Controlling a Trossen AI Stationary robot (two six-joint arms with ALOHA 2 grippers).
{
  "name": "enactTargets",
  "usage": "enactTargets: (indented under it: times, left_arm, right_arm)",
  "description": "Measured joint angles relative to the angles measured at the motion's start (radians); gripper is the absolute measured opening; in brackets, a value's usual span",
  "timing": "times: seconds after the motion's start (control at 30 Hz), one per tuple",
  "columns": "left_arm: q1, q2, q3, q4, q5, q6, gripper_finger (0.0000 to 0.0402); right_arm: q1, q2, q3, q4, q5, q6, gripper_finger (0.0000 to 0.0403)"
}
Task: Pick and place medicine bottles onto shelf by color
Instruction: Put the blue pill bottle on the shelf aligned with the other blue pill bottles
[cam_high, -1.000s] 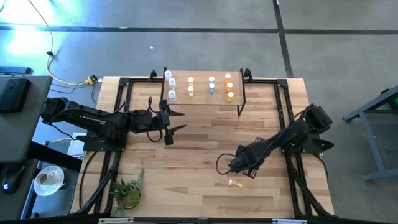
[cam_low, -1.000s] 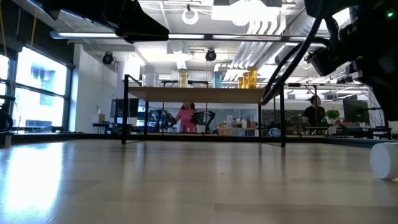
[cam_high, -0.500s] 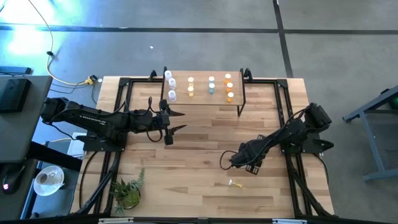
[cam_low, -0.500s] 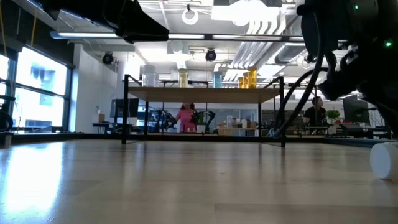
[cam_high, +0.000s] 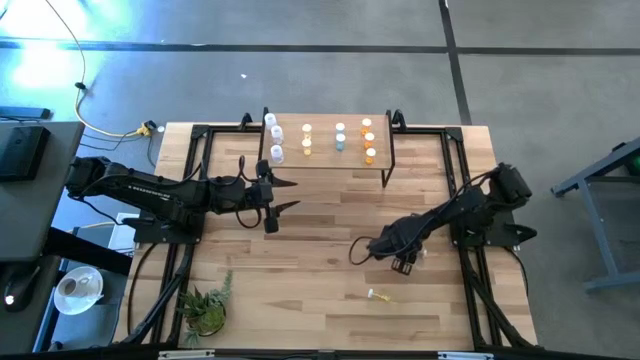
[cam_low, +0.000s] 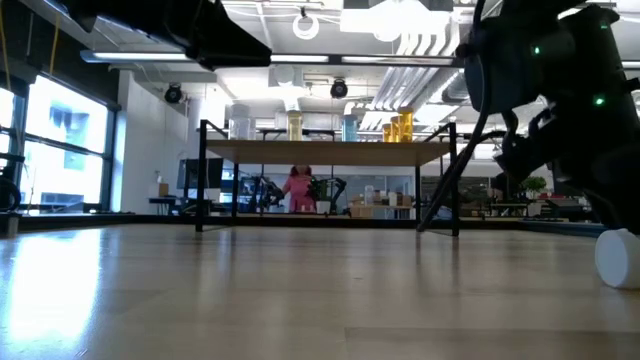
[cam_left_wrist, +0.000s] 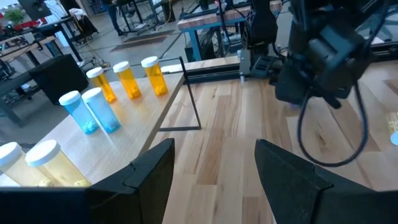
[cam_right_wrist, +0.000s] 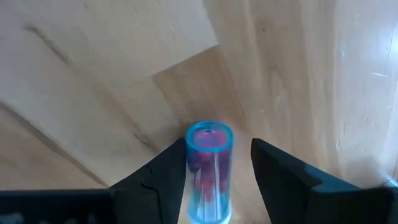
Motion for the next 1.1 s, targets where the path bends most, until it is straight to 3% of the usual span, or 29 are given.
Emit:
enactTargets:
  times: [0.23, 0.57, 0.83, 1.1]
  left_arm:
    - [0.000, 0.000, 0.000, -0.013, -0.001, 0.018, 0.0211]
    - [0.007, 0.000, 0.000, -0.013, -0.001, 0.026, 0.0211]
    - [0.071, 0.000, 0.000, -0.066, 0.011, 0.026, 0.0211]
    - [0.104, 0.000, 0.000, -0.082, 0.106, 0.099, 0.0211]
  right_arm:
    - [-0.009, -0.004, -0.024, 0.026, -0.028, 0.015, 0.0162]
    - [-0.017, -0.003, -0.022, 0.047, -0.078, 0.004, 0.0071]
    - [-0.018, -0.004, -0.013, 0.084, -0.095, 0.014, 0.0085]
    - [-0.021, -0.002, 0.090, 0.244, -0.043, 0.002, 0.0085]
